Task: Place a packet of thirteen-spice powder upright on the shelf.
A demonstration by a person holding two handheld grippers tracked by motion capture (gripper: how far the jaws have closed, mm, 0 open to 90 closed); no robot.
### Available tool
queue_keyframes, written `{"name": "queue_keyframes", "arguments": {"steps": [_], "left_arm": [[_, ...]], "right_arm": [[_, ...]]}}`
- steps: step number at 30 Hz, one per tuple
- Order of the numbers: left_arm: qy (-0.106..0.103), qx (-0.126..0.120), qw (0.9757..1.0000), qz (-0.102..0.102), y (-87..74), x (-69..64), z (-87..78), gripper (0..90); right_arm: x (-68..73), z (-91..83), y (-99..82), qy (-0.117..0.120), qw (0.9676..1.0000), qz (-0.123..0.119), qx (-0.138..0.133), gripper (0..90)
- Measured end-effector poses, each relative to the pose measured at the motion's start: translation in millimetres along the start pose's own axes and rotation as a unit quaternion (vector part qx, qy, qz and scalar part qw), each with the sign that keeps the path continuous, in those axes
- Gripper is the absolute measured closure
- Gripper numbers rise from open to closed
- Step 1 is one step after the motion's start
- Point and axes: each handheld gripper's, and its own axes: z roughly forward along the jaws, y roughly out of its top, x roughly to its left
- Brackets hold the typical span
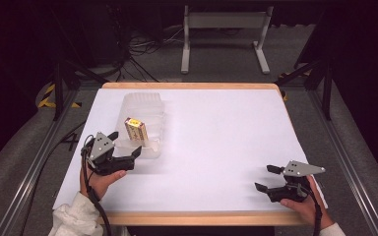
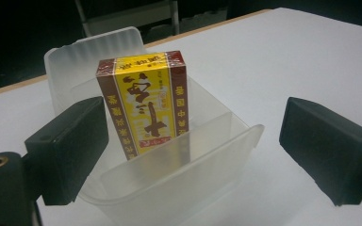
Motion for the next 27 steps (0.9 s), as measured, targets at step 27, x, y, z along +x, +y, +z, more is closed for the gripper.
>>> {"name": "queue_keyframes", "arguments": {"steps": [27], "left_arm": [[-0.044,0.037,0.9968,0.056,-16.1,-34.1,-3.5,8.4]], "right_arm": [[7.4,-4.0,4.4,-0.027,0.9993,-0.024,-0.009,17.0]]}}
